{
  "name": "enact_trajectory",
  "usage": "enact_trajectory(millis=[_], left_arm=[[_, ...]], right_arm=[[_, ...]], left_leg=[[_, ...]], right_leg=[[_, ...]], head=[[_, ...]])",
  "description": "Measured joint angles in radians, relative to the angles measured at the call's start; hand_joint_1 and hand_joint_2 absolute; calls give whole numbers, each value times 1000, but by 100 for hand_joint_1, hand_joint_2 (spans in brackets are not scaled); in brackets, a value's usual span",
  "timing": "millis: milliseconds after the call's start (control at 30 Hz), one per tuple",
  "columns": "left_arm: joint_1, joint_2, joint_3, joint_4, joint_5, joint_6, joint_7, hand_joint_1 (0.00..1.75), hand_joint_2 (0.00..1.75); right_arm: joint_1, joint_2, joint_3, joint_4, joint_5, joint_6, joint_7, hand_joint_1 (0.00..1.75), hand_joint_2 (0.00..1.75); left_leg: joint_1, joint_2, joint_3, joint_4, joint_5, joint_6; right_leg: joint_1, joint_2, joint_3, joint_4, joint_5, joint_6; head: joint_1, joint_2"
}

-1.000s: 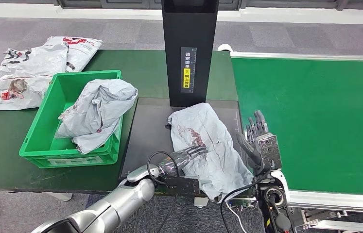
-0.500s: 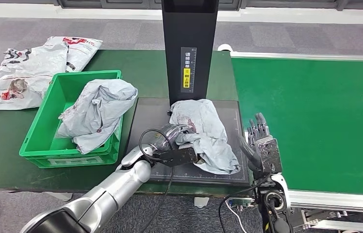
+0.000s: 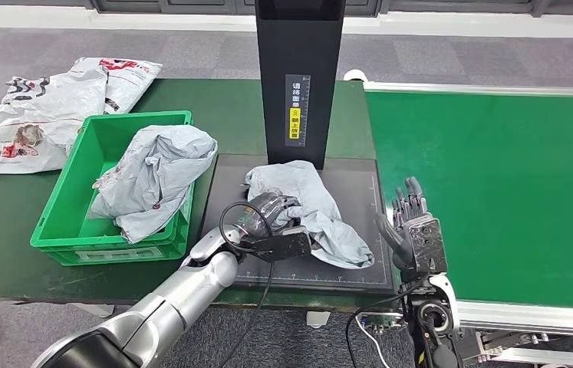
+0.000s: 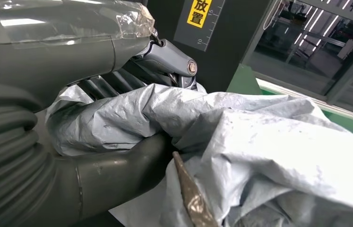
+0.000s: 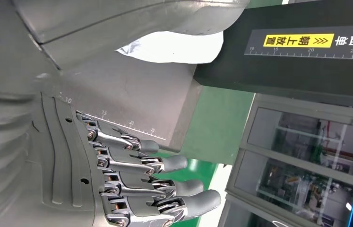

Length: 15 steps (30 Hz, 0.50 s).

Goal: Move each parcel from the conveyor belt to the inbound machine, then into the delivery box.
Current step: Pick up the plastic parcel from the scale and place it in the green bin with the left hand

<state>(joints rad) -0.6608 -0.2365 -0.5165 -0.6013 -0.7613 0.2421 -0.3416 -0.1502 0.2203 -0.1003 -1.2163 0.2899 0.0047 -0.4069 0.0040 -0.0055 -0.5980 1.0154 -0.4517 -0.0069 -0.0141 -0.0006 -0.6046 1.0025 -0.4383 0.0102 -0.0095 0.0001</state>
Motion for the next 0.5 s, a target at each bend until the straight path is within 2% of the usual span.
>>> enact_trajectory(millis=[133,233,500], left_arm=[[2,0,14,-4,-32,30,6,175,175],[4,3,31,-39,-60,89,22,175,175],[6,29,134,-285,-66,141,58,175,175]], right_arm=[[15,9,-4,-21,8,2,10,0,175],[31,14,-10,-44,9,4,12,0,175],[65,33,-52,-114,9,14,20,0,175]], left_leg=[[0,0,0,0,0,0],[0,0,0,0,0,0],[0,0,0,0,0,0]], right_leg=[[0,0,0,0,0,0],[0,0,0,0,0,0],[0,0,0,0,0,0]], head=[[0,0],[0,0],[0,0]])
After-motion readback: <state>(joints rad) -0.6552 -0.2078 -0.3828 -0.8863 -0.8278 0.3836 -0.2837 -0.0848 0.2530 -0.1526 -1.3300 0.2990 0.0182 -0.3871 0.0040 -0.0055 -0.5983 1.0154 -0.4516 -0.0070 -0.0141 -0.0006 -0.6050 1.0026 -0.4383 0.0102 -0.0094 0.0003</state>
